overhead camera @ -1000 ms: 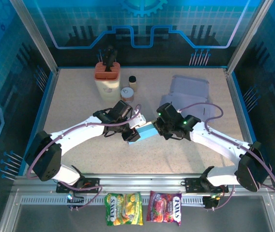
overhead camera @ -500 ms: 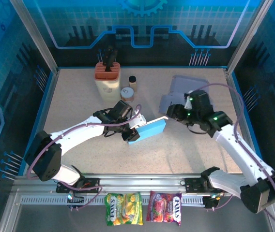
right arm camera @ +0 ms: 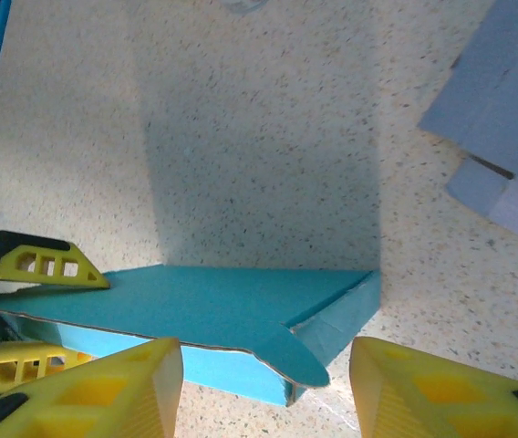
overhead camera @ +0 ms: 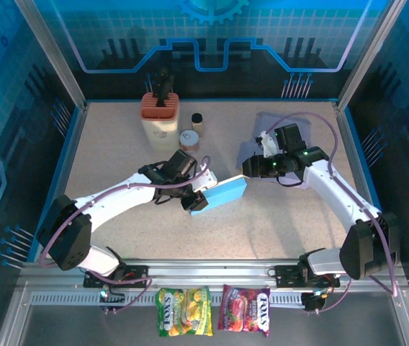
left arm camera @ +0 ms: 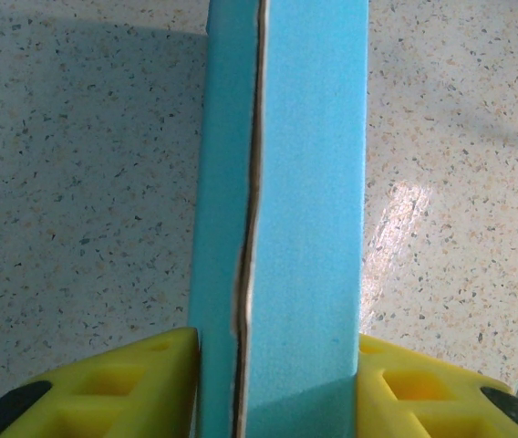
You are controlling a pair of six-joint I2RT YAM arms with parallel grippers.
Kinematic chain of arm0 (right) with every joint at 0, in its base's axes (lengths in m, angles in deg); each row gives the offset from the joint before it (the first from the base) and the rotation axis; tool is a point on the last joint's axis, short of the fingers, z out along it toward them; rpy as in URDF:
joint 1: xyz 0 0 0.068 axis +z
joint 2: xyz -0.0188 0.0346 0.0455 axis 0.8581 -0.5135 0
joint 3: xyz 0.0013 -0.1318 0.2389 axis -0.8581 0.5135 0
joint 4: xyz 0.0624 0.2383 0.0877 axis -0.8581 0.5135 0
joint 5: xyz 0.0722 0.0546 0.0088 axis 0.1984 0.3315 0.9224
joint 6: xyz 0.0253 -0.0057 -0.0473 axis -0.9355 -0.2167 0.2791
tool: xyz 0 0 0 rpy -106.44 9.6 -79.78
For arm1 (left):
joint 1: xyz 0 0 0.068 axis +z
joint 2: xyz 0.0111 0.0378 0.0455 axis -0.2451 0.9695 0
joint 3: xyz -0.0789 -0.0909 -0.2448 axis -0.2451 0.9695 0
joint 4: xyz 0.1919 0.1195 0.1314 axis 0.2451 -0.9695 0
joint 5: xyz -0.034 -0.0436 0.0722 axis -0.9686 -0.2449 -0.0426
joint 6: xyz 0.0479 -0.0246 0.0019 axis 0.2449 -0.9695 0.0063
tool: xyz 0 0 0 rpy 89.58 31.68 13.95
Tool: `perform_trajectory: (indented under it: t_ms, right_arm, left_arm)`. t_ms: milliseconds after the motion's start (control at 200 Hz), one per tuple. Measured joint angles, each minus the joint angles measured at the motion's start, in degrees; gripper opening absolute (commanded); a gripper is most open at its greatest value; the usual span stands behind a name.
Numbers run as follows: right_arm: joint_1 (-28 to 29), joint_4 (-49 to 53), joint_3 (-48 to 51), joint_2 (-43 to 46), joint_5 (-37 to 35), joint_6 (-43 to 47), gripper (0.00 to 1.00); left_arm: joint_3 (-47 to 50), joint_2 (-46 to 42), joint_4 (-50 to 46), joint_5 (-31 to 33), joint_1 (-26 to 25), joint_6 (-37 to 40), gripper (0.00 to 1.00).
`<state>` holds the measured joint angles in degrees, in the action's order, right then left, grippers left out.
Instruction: Fold the paper box
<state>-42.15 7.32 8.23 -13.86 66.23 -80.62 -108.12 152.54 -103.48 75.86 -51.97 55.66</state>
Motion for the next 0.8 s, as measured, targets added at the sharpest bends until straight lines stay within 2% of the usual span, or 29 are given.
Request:
perform_trajectory:
  t_ms: [375,800]
  right_arm:
    - [1.3,0.1,-0.1,-1.4,3.9,2.1,0.42]
    - [1.6,2.0,-0.1,-0.8,0.9,3.1,0.28]
  left_arm:
    - [0.0,0.0,0.0,0.0,0.0,0.0,0.41]
    - [0.0,0.0,-0.2,0.0,0.0,0.9,0.41]
